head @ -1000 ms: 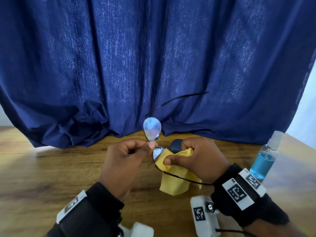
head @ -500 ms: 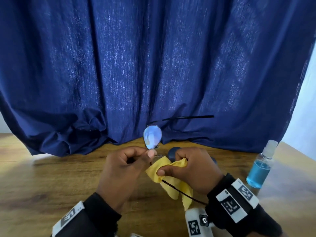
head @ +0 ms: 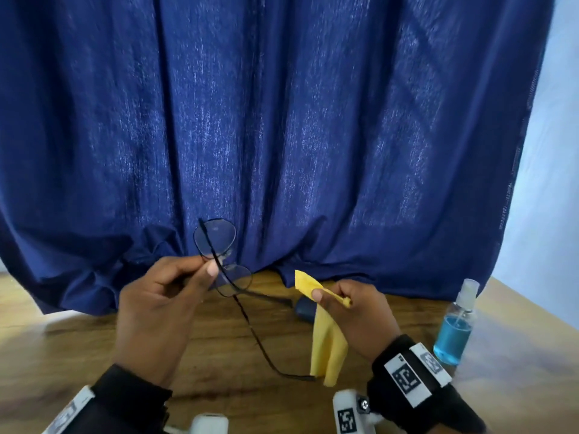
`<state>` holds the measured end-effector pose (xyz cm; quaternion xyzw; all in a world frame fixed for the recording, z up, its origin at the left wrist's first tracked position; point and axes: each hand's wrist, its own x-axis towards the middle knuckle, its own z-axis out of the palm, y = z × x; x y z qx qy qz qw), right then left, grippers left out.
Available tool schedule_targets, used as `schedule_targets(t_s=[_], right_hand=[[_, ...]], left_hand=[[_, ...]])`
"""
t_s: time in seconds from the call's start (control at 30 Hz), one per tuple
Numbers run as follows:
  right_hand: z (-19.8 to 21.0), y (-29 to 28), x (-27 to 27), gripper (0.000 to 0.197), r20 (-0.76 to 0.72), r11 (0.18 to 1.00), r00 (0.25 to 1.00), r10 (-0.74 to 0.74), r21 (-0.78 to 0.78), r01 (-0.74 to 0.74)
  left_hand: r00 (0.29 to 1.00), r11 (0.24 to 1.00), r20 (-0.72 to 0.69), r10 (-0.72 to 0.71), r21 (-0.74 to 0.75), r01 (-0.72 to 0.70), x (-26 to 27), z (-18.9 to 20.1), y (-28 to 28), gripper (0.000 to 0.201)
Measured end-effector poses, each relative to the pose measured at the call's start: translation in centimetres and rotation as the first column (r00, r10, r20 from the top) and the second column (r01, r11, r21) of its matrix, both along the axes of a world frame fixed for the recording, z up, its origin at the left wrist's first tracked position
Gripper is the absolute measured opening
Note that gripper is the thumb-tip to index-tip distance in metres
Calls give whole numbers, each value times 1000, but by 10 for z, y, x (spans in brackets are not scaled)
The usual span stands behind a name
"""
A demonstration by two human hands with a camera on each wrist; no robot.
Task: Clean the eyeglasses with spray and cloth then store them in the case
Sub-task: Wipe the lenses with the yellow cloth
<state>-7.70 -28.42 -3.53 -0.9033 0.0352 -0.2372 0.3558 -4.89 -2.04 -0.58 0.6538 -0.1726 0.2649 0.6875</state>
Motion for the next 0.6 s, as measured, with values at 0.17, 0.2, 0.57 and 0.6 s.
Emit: schedule_targets(t_s=[0.17,0.2,0.57,0.6], right_hand=[[1,13,-6,28,75,891,936,345,287,-351],[4,17,-8,22,79,853,912,402,331,-404],[12,30,-21,19,162,687,747,645,305,-660],[11,31,-21,13,171,708,753,635,260,-656]], left_hand=[[965,963,254,59,239,-121,-8,12,4,13],[959,959,279,48,257,-123,-10,11,3,13],[882,881,468,52,395,-261,-10,2,-5,4],[888,886,455,65,383,-261,-10,2,-5,5]])
